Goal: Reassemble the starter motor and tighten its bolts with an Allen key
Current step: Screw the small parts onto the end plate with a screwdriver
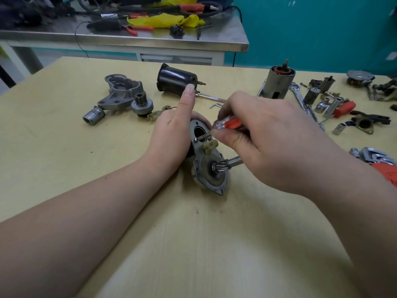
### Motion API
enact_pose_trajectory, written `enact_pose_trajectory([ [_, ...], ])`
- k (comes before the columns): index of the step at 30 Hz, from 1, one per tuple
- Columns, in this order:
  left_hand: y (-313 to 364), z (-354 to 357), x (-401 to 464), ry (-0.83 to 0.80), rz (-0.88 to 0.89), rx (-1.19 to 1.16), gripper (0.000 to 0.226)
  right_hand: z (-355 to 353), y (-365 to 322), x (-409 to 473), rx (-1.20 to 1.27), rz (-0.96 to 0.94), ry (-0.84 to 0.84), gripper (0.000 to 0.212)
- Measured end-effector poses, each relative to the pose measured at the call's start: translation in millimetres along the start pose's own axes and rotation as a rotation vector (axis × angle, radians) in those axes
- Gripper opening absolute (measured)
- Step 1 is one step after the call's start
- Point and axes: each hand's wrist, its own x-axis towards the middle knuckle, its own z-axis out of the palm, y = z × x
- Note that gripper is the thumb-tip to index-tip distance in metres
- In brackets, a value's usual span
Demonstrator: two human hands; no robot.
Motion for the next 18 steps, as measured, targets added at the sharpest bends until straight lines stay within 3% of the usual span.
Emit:
enact_pose_trajectory([
  [6,-2,1,-2,0.005,0.073,-0.014,0.076,8,-15,0,-0.017,0.130,0.152,0.045],
  [9,-3,-1,2,0.020,0.019,-0.037,0.075,6,-14,0,-0.020,0.052,0.111,0.034],
  [13,-6,-2,4,-0.006,0.010,-0.032,0.077,-1,-1,-2,0.107,0.037,-0.071,0.031],
  [18,-6,2,5,0.032,0.015,-0.030,0.076,12,-3,-2,0.084,0.063,0.068,0.033],
])
